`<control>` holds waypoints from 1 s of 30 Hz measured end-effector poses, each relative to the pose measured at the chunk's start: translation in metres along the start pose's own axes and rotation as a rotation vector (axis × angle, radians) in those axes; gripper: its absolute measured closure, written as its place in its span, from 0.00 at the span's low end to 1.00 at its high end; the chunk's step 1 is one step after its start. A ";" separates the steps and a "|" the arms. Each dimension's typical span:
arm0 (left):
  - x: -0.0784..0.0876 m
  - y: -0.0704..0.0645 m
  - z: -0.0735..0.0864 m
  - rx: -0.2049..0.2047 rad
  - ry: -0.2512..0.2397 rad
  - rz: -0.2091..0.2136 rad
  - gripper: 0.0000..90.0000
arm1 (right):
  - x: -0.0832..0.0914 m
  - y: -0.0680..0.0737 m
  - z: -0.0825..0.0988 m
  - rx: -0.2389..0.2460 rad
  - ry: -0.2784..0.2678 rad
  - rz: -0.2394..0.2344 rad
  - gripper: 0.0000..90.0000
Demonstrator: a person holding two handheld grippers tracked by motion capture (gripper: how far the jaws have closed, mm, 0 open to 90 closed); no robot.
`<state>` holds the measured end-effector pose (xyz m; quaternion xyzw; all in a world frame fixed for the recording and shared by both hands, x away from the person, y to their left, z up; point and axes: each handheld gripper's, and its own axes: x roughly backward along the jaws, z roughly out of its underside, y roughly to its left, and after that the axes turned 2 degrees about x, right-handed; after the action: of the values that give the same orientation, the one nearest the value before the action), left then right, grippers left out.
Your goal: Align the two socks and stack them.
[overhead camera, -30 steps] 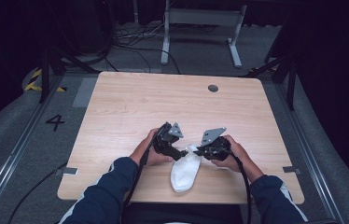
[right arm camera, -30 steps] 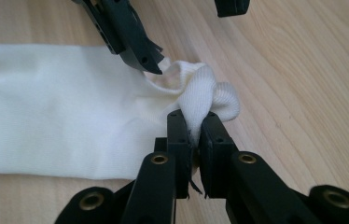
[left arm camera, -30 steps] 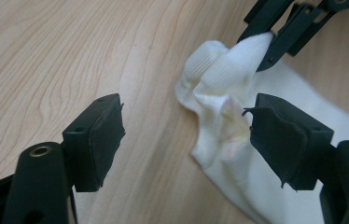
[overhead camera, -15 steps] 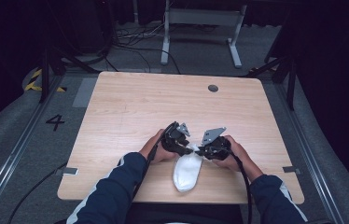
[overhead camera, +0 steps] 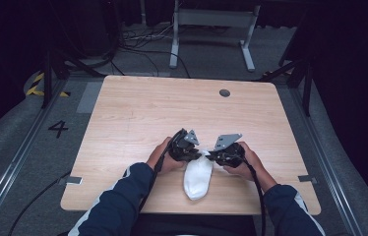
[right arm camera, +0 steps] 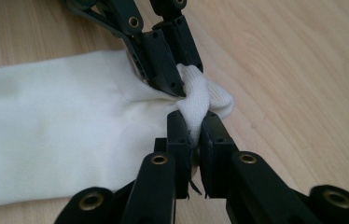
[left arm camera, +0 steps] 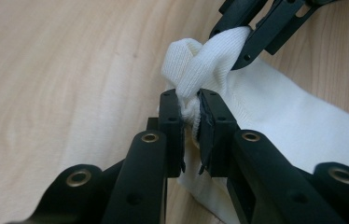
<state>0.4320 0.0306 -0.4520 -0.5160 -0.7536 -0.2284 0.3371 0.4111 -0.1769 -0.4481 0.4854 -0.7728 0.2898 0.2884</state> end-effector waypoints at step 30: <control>0.044 -0.014 -0.002 -0.111 -0.080 -0.189 0.95 | 0.032 0.007 -0.030 0.124 -0.181 0.159 0.95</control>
<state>0.4092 0.0519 -0.4176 -0.4693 -0.7980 -0.2796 0.2545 0.3977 -0.1709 -0.4066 0.4640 -0.8122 0.3140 0.1628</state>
